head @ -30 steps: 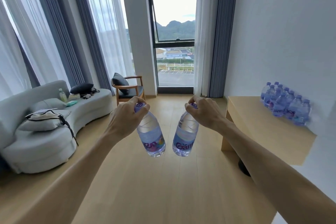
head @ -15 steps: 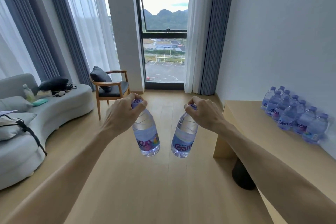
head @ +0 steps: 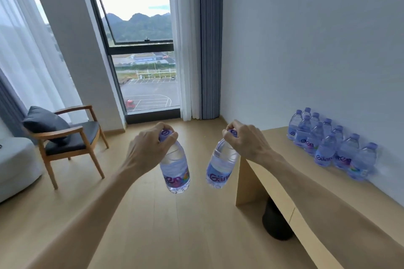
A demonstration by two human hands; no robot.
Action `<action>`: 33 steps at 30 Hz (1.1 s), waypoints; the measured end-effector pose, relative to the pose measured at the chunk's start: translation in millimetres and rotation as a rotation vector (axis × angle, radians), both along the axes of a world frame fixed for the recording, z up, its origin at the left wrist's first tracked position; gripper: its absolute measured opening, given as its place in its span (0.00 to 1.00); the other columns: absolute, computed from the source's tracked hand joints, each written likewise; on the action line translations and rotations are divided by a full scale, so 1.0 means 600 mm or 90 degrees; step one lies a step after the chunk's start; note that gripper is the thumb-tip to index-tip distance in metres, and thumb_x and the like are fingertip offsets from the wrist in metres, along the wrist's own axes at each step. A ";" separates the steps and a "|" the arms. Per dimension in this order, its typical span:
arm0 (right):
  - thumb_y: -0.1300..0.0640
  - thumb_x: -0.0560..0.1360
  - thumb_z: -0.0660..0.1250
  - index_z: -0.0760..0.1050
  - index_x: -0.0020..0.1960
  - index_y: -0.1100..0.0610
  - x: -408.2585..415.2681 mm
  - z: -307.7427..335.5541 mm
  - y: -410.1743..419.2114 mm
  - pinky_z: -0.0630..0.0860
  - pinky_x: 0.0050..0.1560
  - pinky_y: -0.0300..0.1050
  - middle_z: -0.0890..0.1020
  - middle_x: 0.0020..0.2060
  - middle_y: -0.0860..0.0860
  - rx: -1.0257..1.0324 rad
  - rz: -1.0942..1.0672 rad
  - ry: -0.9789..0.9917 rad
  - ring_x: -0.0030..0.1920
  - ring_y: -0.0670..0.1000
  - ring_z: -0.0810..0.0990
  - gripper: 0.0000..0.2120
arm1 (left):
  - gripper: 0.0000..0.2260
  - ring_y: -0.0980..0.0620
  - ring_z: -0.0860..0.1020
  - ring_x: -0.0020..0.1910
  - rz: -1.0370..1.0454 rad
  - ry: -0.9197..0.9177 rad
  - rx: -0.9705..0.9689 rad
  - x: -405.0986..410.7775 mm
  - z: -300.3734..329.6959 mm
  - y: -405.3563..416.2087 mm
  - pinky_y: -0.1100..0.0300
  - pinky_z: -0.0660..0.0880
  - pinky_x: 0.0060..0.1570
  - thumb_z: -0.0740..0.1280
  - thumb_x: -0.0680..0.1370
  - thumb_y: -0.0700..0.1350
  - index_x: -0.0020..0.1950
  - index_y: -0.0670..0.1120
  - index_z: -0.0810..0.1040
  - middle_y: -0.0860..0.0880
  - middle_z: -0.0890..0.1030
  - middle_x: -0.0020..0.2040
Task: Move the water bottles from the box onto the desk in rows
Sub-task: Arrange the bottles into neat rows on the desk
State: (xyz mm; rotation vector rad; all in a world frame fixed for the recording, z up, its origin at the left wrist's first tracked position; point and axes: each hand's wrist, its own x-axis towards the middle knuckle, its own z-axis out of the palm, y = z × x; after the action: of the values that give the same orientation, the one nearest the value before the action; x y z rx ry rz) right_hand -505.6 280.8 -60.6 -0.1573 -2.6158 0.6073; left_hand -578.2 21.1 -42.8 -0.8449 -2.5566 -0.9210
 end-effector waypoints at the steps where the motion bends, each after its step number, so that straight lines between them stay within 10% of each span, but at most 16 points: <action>1: 0.47 0.80 0.59 0.74 0.50 0.55 -0.014 -0.004 0.019 0.74 0.37 0.45 0.80 0.37 0.50 -0.001 -0.012 -0.003 0.35 0.52 0.79 0.11 | 0.13 0.50 0.78 0.38 -0.014 -0.006 0.003 -0.024 -0.004 0.021 0.51 0.79 0.39 0.56 0.73 0.64 0.48 0.58 0.72 0.54 0.80 0.40; 33: 0.45 0.79 0.59 0.73 0.50 0.51 -0.104 -0.180 0.644 0.70 0.37 0.43 0.77 0.34 0.43 -0.142 -0.523 -0.177 0.38 0.48 0.76 0.10 | 0.05 0.55 0.75 0.34 -0.561 -0.186 -0.159 -0.367 -0.194 0.887 0.57 0.72 0.33 0.62 0.77 0.55 0.44 0.56 0.74 0.56 0.80 0.37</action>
State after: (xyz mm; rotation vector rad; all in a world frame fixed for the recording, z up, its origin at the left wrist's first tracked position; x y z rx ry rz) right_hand -568.0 667.1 -168.3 -1.3795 -2.3992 0.5843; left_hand -798.4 553.0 -158.9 -2.1484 -2.5449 -0.9887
